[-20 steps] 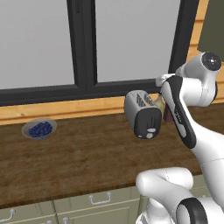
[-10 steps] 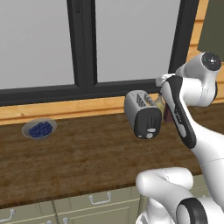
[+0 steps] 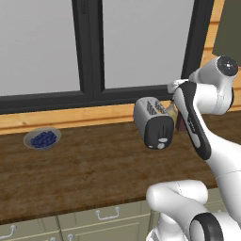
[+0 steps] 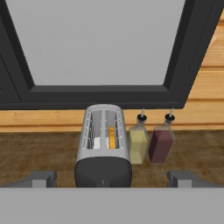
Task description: Start the toaster. Once the lever pops up, take the bread to the plate on the dining counter.
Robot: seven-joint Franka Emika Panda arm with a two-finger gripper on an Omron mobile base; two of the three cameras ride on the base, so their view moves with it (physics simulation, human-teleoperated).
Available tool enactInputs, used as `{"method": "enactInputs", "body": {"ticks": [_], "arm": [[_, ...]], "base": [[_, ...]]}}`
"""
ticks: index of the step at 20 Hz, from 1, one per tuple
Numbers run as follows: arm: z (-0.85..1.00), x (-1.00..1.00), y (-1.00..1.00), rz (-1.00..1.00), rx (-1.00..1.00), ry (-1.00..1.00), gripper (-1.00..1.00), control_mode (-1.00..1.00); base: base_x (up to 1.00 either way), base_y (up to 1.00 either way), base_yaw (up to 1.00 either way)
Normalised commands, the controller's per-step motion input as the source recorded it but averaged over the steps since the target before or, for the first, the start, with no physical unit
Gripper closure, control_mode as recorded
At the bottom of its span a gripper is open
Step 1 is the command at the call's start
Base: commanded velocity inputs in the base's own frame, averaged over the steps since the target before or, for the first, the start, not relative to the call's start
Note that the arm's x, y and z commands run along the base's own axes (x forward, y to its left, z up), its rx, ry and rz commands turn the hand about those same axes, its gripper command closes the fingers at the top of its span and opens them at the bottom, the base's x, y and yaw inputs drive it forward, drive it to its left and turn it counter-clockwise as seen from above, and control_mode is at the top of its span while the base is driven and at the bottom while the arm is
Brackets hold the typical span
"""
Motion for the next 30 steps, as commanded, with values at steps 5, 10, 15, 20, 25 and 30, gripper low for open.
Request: {"method": "enactInputs", "body": {"ticks": [5,10,15,20,25,30], "arm": [[0.0,0.0,0.0,0.0,0.0,0.0,-1.0,-1.0],[0.0,0.0,0.0,0.0,0.0,0.0,-1.0,-1.0],[0.0,0.0,0.0,0.0,0.0,0.0,-1.0,-1.0],[0.0,0.0,0.0,0.0,0.0,0.0,-1.0,-1.0],[0.0,0.0,0.0,0.0,0.0,0.0,-1.0,-1.0],[0.0,0.0,0.0,0.0,0.0,0.0,-1.0,-1.0]], "base": [[0.0,0.0,0.0],[0.0,0.0,0.0],[0.0,0.0,0.0],[0.0,0.0,0.0],[0.0,0.0,0.0],[0.0,0.0,0.0]]}}
